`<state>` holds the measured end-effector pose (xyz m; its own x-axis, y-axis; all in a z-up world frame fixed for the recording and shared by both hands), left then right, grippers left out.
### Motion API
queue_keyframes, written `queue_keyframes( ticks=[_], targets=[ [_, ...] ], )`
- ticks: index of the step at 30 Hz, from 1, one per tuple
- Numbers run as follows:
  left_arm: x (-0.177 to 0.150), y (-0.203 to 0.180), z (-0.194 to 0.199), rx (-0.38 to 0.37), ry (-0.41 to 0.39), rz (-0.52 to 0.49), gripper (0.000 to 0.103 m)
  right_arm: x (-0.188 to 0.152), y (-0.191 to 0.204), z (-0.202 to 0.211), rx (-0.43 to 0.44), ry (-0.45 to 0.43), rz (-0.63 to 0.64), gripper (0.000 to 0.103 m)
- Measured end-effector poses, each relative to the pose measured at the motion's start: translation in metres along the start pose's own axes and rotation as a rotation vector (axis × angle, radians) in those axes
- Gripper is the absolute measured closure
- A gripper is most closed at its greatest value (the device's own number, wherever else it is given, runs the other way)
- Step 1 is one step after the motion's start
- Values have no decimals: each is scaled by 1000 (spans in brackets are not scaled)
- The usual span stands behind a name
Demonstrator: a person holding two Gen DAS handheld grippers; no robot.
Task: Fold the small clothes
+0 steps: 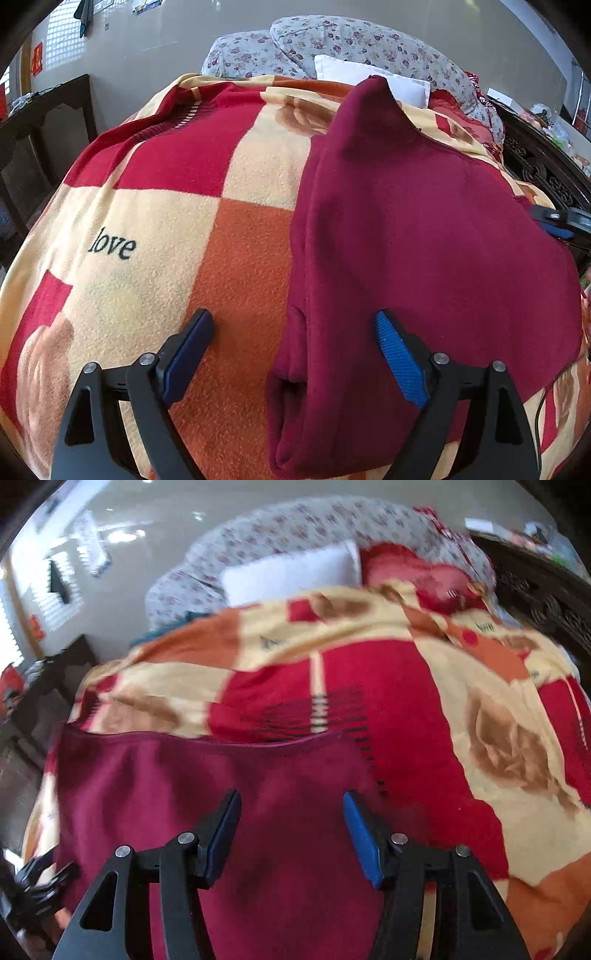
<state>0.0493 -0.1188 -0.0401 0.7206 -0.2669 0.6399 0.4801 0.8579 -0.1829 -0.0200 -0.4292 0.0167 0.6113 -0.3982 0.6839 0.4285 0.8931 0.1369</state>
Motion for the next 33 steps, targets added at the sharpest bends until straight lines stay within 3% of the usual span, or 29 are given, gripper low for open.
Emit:
queue_keyframes(
  ticks=[1, 4, 11, 17, 19, 23, 27, 33],
  targets=[
    [0, 0, 2, 2, 2, 2, 15, -3, 4, 11, 20, -7, 12, 40],
    [2, -2, 9, 15, -3, -8, 15, -26, 9, 35, 29, -11, 36, 24],
    [-2, -3, 23, 10, 0, -9, 15, -86, -19, 84, 52, 32, -16, 24],
    [-11, -4, 25, -7, 38, 7, 15, -118, -56, 111, 39, 145, -20, 19],
    [-14, -2, 23, 8, 47, 1, 15, -121, -63, 106, 48, 145, -44, 11],
    [-20, 5, 19, 17, 76, 0, 15, -126, -59, 77, 118, 141, -97, 11],
    [-18, 12, 15, -15, 88, 25, 15, -128, -53, 44, 128, 155, -106, 11],
    [-7, 20, 17, -34, 46, 44, 15, -116, -58, 56, 133, 72, -93, 9]
  ],
)
Point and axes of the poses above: each gripper's, at about its wrist camera, not at the fingertips, and z roughly against the way its jaws point, y to its left, x to its top, the point moved 8 cm from there along -z, roughly the way its jaws point, and after that the axes turned 5 degrees about -x, right-handed, at the moved point
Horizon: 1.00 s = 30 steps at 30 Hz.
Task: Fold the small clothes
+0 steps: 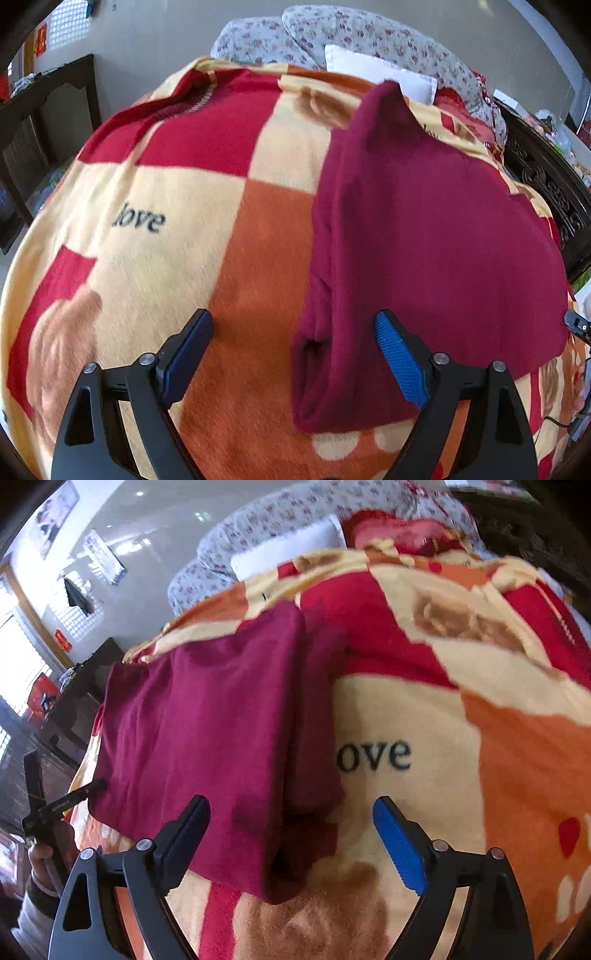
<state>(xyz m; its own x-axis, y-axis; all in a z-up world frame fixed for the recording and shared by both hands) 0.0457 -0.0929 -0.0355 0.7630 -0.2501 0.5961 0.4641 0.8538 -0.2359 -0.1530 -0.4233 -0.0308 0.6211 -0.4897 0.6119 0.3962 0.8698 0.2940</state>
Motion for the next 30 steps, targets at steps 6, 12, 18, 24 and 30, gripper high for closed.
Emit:
queue_keyframes(
  ticks=[6, 12, 18, 24, 30],
  targets=[
    [3, -6, -18, -21, 0, 0, 11, 3, -7, -15, 65, 13, -19, 7],
    [2, -31, -32, -21, 15, -90, 15, 4, 19, -27, 156, -36, 66, 17],
    [1, -52, -26, -77, 64, -103, 76, 4, 17, -28, 227, -11, -50, 68],
    [0, -61, 35, -218, 60, -81, 78, 0, 49, 25, 316, -8, -4, 76],
    [-50, -58, 90, -250, 136, -108, 78, -47, 71, 99, 350, 50, 86, 75]
  ],
)
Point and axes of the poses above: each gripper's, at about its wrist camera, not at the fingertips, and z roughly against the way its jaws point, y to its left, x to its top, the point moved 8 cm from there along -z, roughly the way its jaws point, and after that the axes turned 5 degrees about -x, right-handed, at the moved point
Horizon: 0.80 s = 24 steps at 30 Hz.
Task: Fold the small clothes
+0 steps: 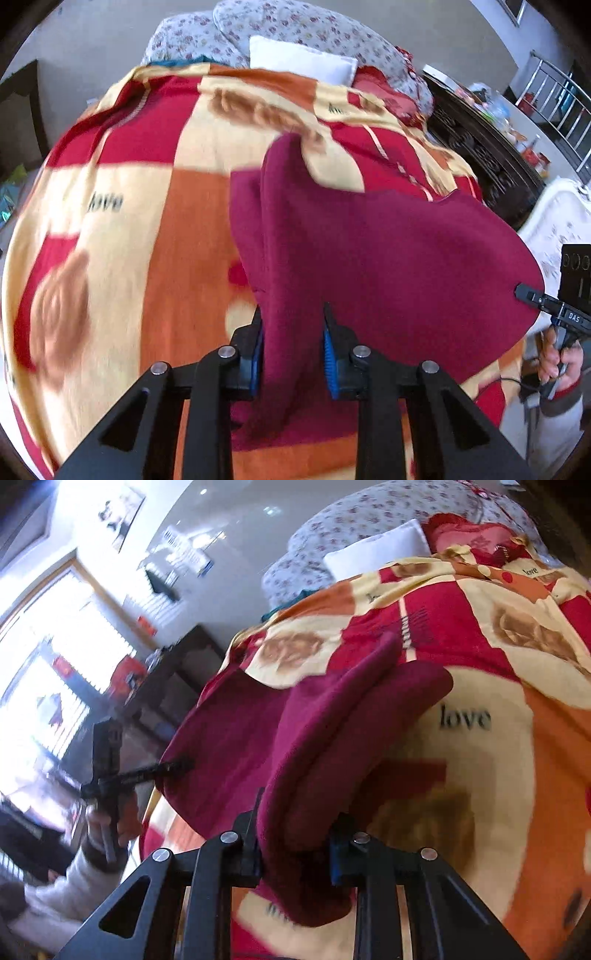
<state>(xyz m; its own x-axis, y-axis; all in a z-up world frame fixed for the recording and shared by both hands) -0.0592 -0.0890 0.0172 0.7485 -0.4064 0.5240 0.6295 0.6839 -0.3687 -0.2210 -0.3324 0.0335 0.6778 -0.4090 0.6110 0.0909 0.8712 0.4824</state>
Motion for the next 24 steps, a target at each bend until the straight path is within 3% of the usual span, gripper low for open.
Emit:
queue_keyframes(
  ticks=[2, 4, 6, 9, 13, 16, 20, 24],
  targets=[
    [-30, 3, -6, 12, 57, 2, 77, -28, -9, 2, -26, 62, -28, 67],
    [-58, 11, -23, 92, 118, -15, 75, -60, -35, -5, -123, 150, -99, 52],
    [-68, 16, -23, 131, 113, -17, 69, -80, -63, 0, -196, 179, -208, 52],
    [-59, 17, 1, 148, 67, 9, 63, -67, -58, 33, -181, 63, -212, 52],
    [-35, 11, 34, 186, -43, -25, 34, -34, -17, 50, -203, -53, -55, 52],
    [-25, -1, 26, 208, -43, -64, 34, -14, 1, 17, -274, -34, 34, 52],
    [-5, -12, -11, 186, -22, -58, 34, -5, 3, -41, -363, 30, 99, 53],
    [23, 1, -57, 272, -19, -57, 34, 3, -29, -82, -462, 88, 104, 53]
  ],
)
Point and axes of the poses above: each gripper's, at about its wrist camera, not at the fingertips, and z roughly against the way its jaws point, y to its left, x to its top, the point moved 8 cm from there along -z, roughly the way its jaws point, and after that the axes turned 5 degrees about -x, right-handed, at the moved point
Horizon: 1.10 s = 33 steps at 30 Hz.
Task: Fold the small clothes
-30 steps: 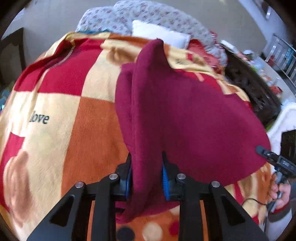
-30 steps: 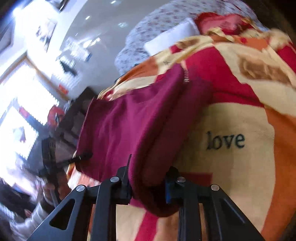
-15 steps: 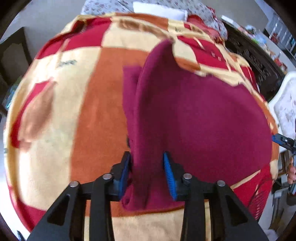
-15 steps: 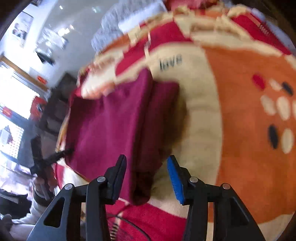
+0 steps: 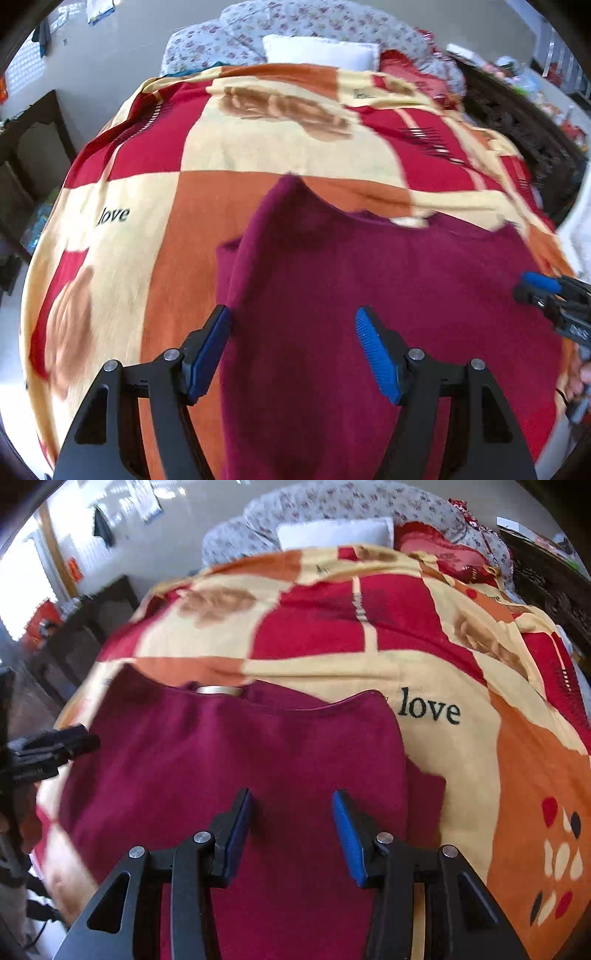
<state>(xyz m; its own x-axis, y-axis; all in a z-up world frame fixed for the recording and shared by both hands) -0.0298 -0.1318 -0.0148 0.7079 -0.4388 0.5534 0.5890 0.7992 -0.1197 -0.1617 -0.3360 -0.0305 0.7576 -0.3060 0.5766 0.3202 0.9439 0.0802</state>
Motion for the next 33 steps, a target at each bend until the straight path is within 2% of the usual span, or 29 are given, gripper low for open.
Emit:
queue_keyframes(
  ticks=[3, 5, 7, 10, 14, 16, 19, 24, 28, 33],
  targets=[
    [15, 21, -32, 52, 30, 43, 34, 16, -16, -20, -83, -4, -5, 54],
    [17, 36, -48, 28, 54, 118, 31, 28, -26, -37, -154, 4, 7, 54],
    [14, 46, -57, -18, 61, 189, 28, 30, -29, -49, -153, 18, 1, 53],
    [12, 43, -51, -3, 42, 160, 28, 31, -24, -44, -171, 3, 29, 52],
    [4, 41, -41, -8, 43, 160, 28, 25, -10, -5, -96, -38, 12, 52],
    [3, 43, -36, -19, 37, 174, 28, 14, 0, 16, -71, -58, 36, 48],
    [0, 45, -27, 4, 20, 177, 28, -7, 12, 35, -50, -82, 66, 41],
    [-8, 41, -7, 26, 5, 171, 28, -44, 17, 8, -71, -10, 88, 39],
    [-12, 31, 8, 57, -21, 124, 28, -40, 17, 17, -42, -22, 36, 39],
    [-15, 19, 18, 59, -35, 83, 28, -37, 26, 28, 13, -32, -3, 39]
  ],
)
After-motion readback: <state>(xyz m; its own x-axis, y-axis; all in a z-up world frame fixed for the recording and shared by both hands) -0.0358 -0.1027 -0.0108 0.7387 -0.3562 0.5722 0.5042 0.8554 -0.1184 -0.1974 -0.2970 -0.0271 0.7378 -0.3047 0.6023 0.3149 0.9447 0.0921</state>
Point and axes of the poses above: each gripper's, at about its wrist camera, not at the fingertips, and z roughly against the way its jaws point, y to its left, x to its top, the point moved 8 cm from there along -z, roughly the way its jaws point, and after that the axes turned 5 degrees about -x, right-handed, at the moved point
